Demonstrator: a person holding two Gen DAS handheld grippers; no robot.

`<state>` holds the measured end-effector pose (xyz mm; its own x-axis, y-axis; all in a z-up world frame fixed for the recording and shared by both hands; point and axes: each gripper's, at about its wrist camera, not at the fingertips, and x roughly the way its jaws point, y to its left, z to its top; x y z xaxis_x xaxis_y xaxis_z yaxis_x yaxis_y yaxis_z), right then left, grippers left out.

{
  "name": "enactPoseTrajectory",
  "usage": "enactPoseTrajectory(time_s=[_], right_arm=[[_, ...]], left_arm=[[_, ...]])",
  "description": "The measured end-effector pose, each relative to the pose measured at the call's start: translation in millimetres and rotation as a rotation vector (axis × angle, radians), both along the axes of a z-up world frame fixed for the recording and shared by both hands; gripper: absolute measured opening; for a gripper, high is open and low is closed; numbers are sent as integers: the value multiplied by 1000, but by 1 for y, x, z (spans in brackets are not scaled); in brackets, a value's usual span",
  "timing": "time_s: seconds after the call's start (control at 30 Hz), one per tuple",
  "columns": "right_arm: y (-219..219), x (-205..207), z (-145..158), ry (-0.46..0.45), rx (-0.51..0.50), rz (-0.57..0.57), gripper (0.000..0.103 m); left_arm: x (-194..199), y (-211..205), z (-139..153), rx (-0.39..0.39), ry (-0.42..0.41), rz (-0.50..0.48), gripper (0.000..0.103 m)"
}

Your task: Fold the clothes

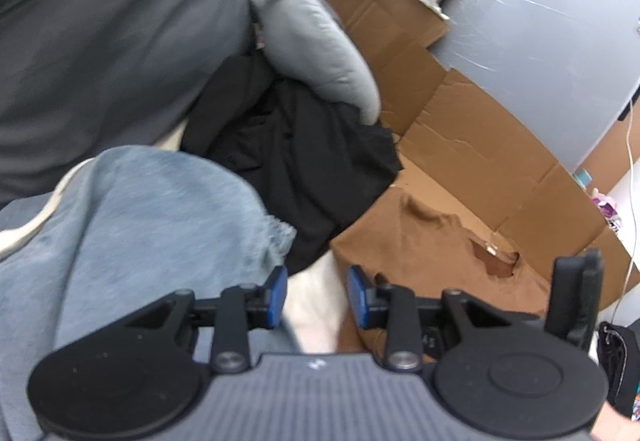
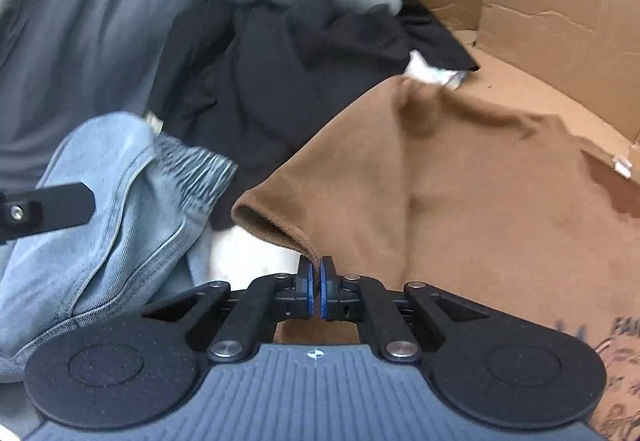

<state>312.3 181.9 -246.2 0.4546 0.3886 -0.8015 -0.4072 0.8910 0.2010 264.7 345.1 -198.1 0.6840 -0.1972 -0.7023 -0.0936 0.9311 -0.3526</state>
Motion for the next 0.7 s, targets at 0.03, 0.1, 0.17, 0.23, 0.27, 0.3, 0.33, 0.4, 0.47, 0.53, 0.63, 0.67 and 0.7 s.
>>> enactPoseTrajectory(time_s=[0.03,0.1,0.17,0.23,0.27,0.3,0.33,0.4,0.47,0.53,0.63,0.67,0.7], right_arm=[[-6,2,4,-1,2,8,2],[-20,6,9,-4,5,11,2],[-37,10,11,0,18,-16,2],[-54,9,11,-4,31,-54,2],[-61,9,10,-8,37,-72,2],[-68,8,10,-10,44,-89,2],[-75,8,7,-6,55,-107,2],[-87,7,0,14,86,-143,2],[-96,7,-6,20,109,-169,2],[-108,8,-13,37,144,-208,2],[-126,9,-27,86,217,-284,3],[-133,9,-34,109,253,-305,3],[-138,10,-40,130,280,-321,4]], left_arm=[[1,-5,2,8,-3,-11,35],[2,-15,4,25,-6,-33,35],[4,-22,6,43,-7,-49,35],[5,-26,6,51,-5,-51,35],[6,-28,6,53,-4,-48,35],[7,-29,6,54,-1,-43,35],[8,-31,5,54,2,-37,35],[10,-35,3,59,12,-35,35],[12,-42,1,76,22,-52,35],[15,-50,0,101,27,-78,35],[21,-58,-2,126,30,-98,35],[24,-59,-2,127,33,-100,35],[26,-61,-3,129,34,-102,35]])
